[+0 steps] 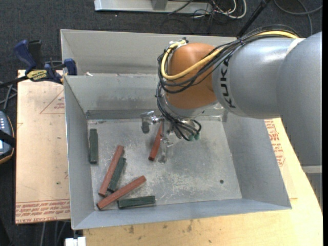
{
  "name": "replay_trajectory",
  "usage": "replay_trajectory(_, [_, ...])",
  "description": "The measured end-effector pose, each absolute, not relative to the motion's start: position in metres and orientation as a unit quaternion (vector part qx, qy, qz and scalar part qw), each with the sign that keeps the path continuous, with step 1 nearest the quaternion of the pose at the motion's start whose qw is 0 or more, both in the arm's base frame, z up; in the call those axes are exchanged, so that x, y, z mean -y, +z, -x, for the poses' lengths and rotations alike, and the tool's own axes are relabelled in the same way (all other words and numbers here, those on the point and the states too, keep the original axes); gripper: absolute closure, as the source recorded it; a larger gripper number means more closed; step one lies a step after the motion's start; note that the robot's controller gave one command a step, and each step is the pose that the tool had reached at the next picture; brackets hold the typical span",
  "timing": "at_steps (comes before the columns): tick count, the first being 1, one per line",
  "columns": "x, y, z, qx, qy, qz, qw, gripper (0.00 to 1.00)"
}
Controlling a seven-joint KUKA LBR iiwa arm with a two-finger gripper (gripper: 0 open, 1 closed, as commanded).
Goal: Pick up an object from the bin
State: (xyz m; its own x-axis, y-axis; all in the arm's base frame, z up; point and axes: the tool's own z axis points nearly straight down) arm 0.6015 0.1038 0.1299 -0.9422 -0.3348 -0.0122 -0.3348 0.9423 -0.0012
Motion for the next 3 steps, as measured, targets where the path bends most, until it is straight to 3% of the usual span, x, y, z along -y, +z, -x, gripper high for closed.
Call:
replay_trajectory(1, [-0.057, 0.072, -0.644, -0.973, 0.0, 0.232, 0.002, 1.0])
replay_trajectory(2, [-0.057, 0.071, -0.644, -0.973, 0.0, 0.232, 0.002, 1.0])
replay_trajectory(3, [-0.039, 0.16, -0.648, -0.961, 0.001, 0.277, 0.0, 0.0])
